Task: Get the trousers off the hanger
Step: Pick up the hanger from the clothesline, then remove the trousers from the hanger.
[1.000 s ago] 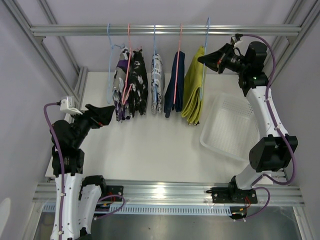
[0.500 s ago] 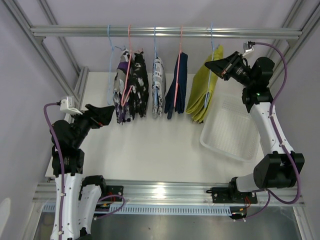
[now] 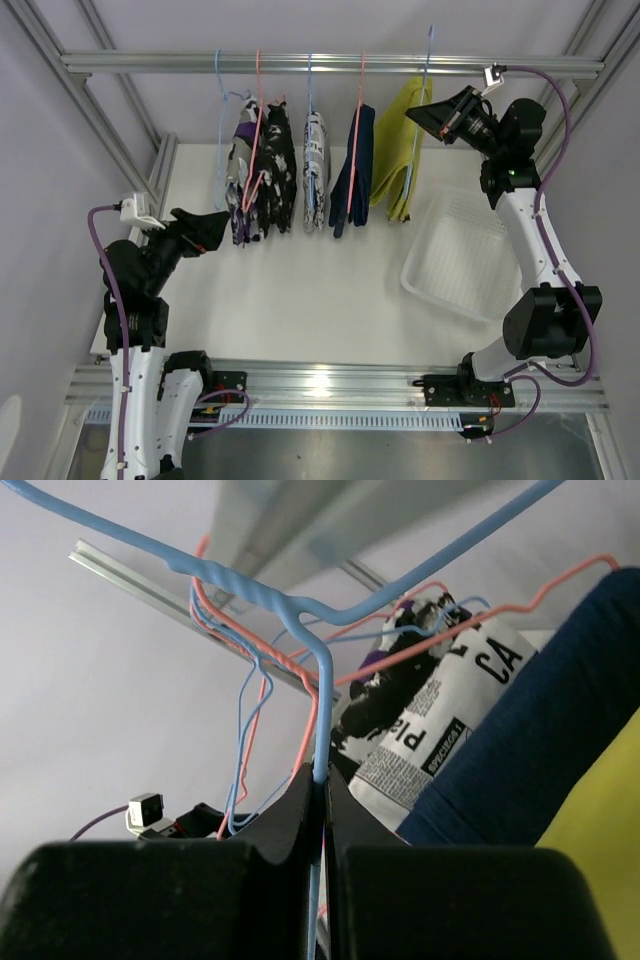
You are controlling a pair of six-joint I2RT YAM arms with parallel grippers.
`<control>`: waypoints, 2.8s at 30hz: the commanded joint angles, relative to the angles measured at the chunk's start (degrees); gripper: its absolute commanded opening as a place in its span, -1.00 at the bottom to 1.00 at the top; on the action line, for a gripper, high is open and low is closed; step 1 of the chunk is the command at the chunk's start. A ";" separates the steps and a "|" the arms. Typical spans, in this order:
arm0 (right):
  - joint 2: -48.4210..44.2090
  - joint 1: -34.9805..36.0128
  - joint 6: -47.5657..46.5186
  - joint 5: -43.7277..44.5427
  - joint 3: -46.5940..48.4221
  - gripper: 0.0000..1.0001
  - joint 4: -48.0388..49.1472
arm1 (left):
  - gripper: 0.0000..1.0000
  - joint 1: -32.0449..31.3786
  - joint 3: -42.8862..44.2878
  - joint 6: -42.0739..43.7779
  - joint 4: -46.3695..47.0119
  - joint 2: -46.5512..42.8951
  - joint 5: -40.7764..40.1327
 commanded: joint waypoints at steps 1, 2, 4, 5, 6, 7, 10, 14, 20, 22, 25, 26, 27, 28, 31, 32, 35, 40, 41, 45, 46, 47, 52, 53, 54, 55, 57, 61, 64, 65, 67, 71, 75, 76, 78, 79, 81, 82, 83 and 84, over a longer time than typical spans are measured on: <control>-0.48 0.35 -2.45 -0.76 7.95 -1.00 13.00 | 0.99 0.20 0.22 1.46 0.71 0.36 0.60; -0.21 0.35 -2.45 -0.76 8.82 -1.00 12.74 | 0.99 0.11 0.31 1.46 0.71 0.18 0.60; -0.47 0.44 -2.19 -0.76 9.01 -1.00 12.74 | 0.99 0.11 0.40 1.55 0.63 0.27 0.52; -0.65 0.53 -2.10 -0.85 8.57 -1.00 12.65 | 0.99 0.20 0.40 1.46 0.54 0.27 0.43; -0.91 0.53 -2.10 -0.85 8.31 -1.00 12.56 | 0.99 0.11 0.22 1.46 0.54 0.27 0.51; -1.87 0.70 -2.27 -0.85 7.78 -1.00 12.56 | 0.99 0.11 0.31 1.55 0.54 0.18 0.43; -3.63 0.88 -2.71 -0.85 5.59 -1.00 11.95 | 0.99 0.11 0.48 1.55 0.45 0.01 0.25; -8.02 1.41 -4.11 -0.50 2.95 -1.00 9.50 | 0.99 -0.24 0.75 1.99 -0.08 -0.35 -0.62; -14.87 1.67 -6.49 0.47 -0.57 -1.00 5.09 | 0.99 -6.02 2.59 6.46 -3.59 -3.33 -7.21; -16.72 1.85 -7.37 0.91 -2.32 -1.00 3.26 | 0.99 -9.19 3.03 7.78 -4.38 -5.09 -10.89; -20.59 2.46 -9.21 2.14 -4.86 -1.00 0.18 | 0.99 -12.27 4.17 9.11 -5.87 -6.50 -13.63; -21.56 2.55 -9.57 2.84 -5.66 -1.00 -0.44 | 0.99 -12.72 4.70 9.20 -6.31 -6.93 -13.72; -23.57 2.81 -9.92 3.19 -6.45 -1.00 -0.97 | 0.99 -12.72 4.53 9.11 -6.58 -7.98 -13.55; -24.37 2.90 -10.36 3.37 -7.85 -1.00 -1.93 | 0.99 -12.72 4.27 8.59 -6.67 -8.60 -13.37; -27.19 3.25 -11.23 4.34 -9.88 -1.00 -3.61 | 0.99 -12.72 3.30 7.88 -7.02 -10.97 -12.32; -27.80 3.51 -11.41 4.95 -11.19 -1.00 -3.87 | 0.99 -12.72 3.04 7.62 -7.72 -11.59 -11.79; -30.70 4.22 -11.85 7.06 -13.31 -1.00 -5.10 | 0.99 -12.72 2.25 7.26 -8.95 -14.05 -10.91; -35.70 7.03 -12.12 13.98 -17.79 -1.00 -7.56 | 0.99 -12.72 2.07 6.74 -10.62 -17.22 -9.07; -36.24 8.25 -12.20 15.05 -18.32 -1.00 -7.83 | 0.99 -12.72 2.41 6.74 -10.89 -17.48 -8.63; -39.23 11.60 -12.12 22.34 -20.87 -1.00 -9.85 | 0.99 -12.72 2.59 6.91 -11.15 -16.96 -7.31; -39.67 12.21 -12.03 24.71 -21.66 -1.00 -10.11 | 0.99 -12.72 2.51 7.17 -11.15 -16.43 -7.48; -40.46 12.83 -11.94 25.77 -21.93 -1.00 -10.38 | 0.99 -12.72 2.68 7.26 -11.24 -15.91 -7.66; -41.52 16.26 -12.03 30.97 -21.93 -1.00 -12.22 | 0.99 -16.92 4.61 7.61 -11.76 -10.39 -10.64; -41.52 16.43 -12.12 31.49 -21.49 -1.00 -12.57 | 0.99 -18.42 6.70 7.70 -12.29 -8.97 -13.34; -41.61 16.87 -12.20 32.02 -21.32 -1.00 -12.66 | 0.99 -20.26 7.59 7.96 -12.64 -7.65 -14.85; -41.61 16.96 -12.47 32.90 -21.05 -1.00 -14.32 | 0.99 -24.37 8.47 8.92 -12.99 -4.86 -16.52; -41.87 17.14 -12.64 34.04 -20.35 -1.00 -16.17 | 0.99 -29.39 12.43 10.07 -13.70 -2.38 -21.97; -42.74 17.23 -11.94 35.54 -19.38 -1.00 -18.90 | 0.99 -43.96 12.18 15.16 -11.51 -0.08 -30.15; -44.24 17.58 -11.33 37.46 -19.82 -1.00 -20.48 | 0.99 -49.87 9.28 15.18 -10.89 0.36 -34.81; -44.68 17.58 -11.76 38.08 -19.82 -1.00 -21.44 | 0.99 -51.29 8.66 14.91 -10.89 0.27 -36.21; -45.30 17.49 -12.12 39.32 -20.35 -1.00 -21.72 | 0.99 -56.30 5.61 13.86 -9.93 0.09 -42.36; -45.04 17.49 -11.24 38.18 -21.22 -1.00 -21.45 | 0.99 -64.74 0.49 14.38 -2.99 1.06 -52.11; -44.07 17.49 -9.48 36.25 -20.35 -1.00 -23.12 | 0.99 -71.24 -3.38 19.46 7.28 6.58 -59.15; -43.89 17.49 -9.31 36.16 -19.39 -1.00 -23.91 | 0.99 -71.86 -5.56 20.61 12.09 7.47 -60.90; -43.80 17.58 -9.13 35.98 -18.59 -1.00 -25.40 | 0.99 -72.75 -6.63 22.98 17.74 9.57 -61.71; -43.80 17.58 -8.96 36.07 -17.72 -1.00 -26.89 | 0.99 -73.01 -7.85 23.69 22.11 10.19 -61.97; -43.80 17.49 -8.25 36.59 -17.01 -1.00 -28.39 | 0.99 -73.89 -8.65 26.75 26.71 11.51 -62.76; -43.80 17.40 -7.21 36.77 -16.83 -1.00 -29.18 | 0.99 -74.15 -9.53 27.99 29.17 13.35 -63.03; -43.80 17.40 -6.59 37.03 -16.74 -1.00 -29.62 | 0.99 -74.42 -9.80 29.31 34.15 14.24 -63.20; -43.80 17.40 -5.97 37.21 -16.66 -1.00 -29.80 | 0.99 -75.12 -10.23 31.67 36.55 15.38 -63.29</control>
